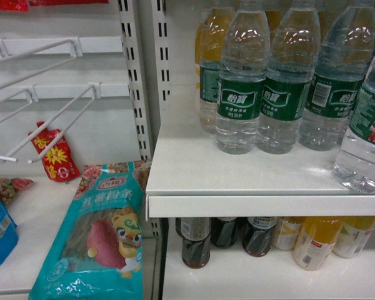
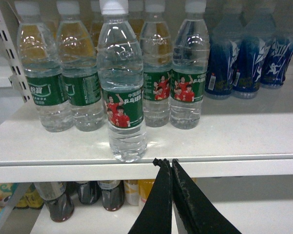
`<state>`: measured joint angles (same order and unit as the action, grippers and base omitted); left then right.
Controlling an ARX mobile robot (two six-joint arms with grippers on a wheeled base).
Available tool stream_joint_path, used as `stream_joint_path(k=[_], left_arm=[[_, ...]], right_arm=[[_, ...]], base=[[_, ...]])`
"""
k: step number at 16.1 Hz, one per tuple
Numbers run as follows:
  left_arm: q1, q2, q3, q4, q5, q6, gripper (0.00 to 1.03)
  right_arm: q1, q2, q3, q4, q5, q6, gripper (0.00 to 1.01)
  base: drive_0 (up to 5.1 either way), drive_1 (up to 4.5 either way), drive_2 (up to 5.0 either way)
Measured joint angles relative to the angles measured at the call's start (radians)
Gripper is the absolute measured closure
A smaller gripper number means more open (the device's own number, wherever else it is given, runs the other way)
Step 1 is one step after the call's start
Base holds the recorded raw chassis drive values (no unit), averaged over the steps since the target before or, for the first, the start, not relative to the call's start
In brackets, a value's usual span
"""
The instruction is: Move water from second to third shelf
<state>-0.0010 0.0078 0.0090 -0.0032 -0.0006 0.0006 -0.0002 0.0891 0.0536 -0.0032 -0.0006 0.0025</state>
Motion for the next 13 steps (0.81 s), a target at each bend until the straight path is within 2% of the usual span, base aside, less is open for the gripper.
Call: stream_joint_path(k=[9, 10, 13], left_arm=[[0.0, 0.0, 0.0, 0.0, 0.0, 0.0, 0.05], [0.0, 0.0, 0.0, 0.0, 0.0, 0.0, 0.05], [0.0, 0.0, 0.0, 0.0, 0.0, 0.0, 0.05]], right_arm=[[0.0, -0.085, -0.041, -0.001, 0.0, 0.0, 0.99], [0.0, -0.085, -0.041, -0.001, 0.0, -0.001, 0.95], [0.0, -0.085, -0.041, -0.001, 0.0, -0.001, 0.56]], base=[[0.0, 0.0, 0.0], [0.0, 0.0, 0.0], [0.0, 0.0, 0.0]])
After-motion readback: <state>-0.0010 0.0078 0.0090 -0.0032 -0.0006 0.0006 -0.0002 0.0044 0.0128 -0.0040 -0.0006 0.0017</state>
